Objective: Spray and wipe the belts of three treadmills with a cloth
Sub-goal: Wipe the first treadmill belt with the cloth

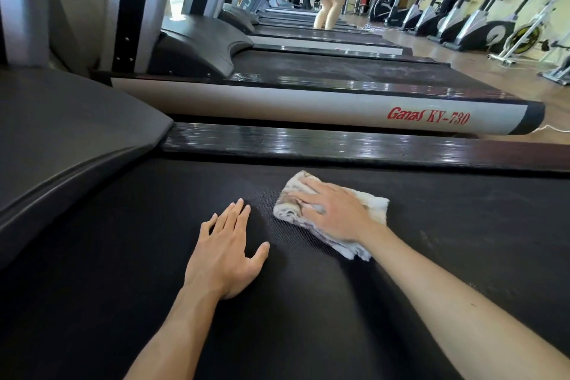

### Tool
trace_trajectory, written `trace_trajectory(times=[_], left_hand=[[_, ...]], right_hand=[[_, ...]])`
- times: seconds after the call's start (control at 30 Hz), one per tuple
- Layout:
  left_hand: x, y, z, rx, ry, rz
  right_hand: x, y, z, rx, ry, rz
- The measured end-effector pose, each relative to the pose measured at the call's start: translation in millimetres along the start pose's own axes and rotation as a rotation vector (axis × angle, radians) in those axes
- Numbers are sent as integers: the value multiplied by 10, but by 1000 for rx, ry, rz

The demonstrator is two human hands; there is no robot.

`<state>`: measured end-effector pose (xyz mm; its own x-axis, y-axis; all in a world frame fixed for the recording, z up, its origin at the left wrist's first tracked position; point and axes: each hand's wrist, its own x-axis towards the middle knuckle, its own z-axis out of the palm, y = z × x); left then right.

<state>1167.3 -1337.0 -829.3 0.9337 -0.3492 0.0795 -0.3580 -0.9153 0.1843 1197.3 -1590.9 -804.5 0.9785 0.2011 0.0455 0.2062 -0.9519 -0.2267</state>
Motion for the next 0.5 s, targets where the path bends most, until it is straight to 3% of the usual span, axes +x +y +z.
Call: trace_trajectory(times=[0.2, 0.37, 0.5], left_hand=[[5, -3, 28, 13, -1, 0], [5, 0, 8, -4, -6, 11], [-1, -11, 26, 10, -6, -7]], right_hand=[[324, -166, -56, 1, 30, 272], [-94, -212, -42, -27, -8, -20], [-131, 234, -75, -54, 2, 131]])
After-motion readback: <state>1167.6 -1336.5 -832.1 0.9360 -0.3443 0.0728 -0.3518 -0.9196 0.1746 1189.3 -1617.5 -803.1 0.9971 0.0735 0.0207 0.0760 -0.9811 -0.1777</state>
